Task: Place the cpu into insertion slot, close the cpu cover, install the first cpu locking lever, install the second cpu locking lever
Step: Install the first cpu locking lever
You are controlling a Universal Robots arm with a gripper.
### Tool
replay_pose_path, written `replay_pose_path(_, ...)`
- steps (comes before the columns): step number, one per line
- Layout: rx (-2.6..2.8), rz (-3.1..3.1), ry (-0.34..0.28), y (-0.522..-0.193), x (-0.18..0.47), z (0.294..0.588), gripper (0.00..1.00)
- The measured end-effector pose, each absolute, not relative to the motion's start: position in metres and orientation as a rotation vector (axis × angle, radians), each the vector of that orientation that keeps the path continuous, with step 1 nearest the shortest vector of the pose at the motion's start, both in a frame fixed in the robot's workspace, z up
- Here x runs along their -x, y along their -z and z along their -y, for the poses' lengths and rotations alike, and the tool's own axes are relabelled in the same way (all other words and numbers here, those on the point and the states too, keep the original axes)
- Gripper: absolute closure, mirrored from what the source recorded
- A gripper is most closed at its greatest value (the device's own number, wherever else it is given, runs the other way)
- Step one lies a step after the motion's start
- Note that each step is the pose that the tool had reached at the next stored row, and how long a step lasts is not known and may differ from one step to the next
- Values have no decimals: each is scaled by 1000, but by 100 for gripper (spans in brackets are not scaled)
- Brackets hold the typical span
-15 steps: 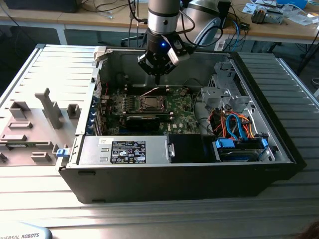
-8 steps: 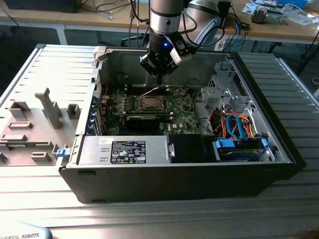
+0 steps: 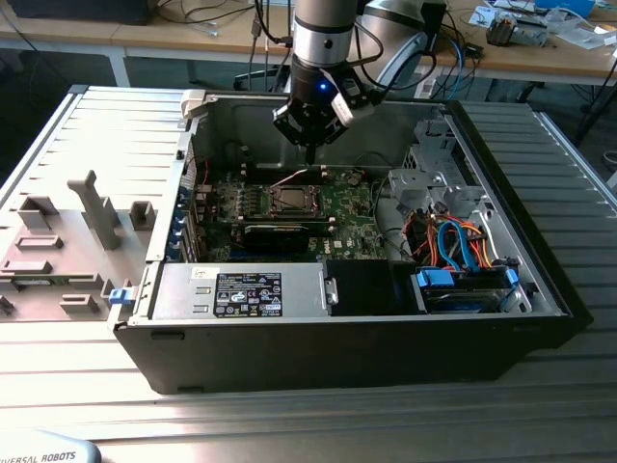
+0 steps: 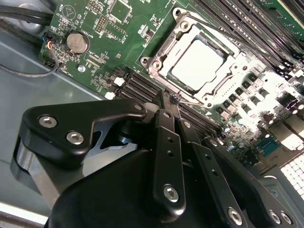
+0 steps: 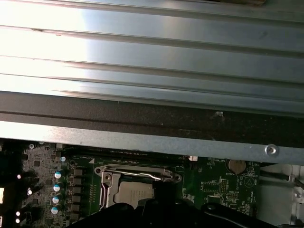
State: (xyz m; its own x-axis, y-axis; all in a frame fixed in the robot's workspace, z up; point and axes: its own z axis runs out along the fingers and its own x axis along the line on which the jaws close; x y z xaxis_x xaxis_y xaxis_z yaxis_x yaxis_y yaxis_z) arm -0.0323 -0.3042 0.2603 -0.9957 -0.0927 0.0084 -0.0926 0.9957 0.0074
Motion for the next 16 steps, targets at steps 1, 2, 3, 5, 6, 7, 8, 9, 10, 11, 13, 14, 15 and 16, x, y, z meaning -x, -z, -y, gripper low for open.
replay_pose_path(1,-146,3129,11,-260,32,304,89)
replay_pose_path(2,-146,3129,11,-260,32,304,89)
replay_pose_path(3,-146,3129,11,-260,32,304,89)
replay_pose_path(5,-146,3129,11,-260,32,304,89)
replay_pose_path(6,-146,3129,11,-260,32,304,89)
replay_pose_path(7,-146,3129,11,-260,32,304,89)
replay_pose_path(8,-146,3129,11,-260,32,304,89)
replay_pose_path(9,-146,3129,11,-260,32,304,89)
replay_pose_path(10,-146,3129,11,-260,32,304,89)
replay_pose_path(11,-146,3129,11,-260,33,304,89)
replay_pose_path(13,-146,3129,11,-260,34,304,89)
replay_pose_path(14,-146,3129,11,-260,35,304,89)
replay_pose_path(15,-146,3129,11,-260,37,304,89)
replay_pose_path(16,-146,3130,11,-260,38,304,89)
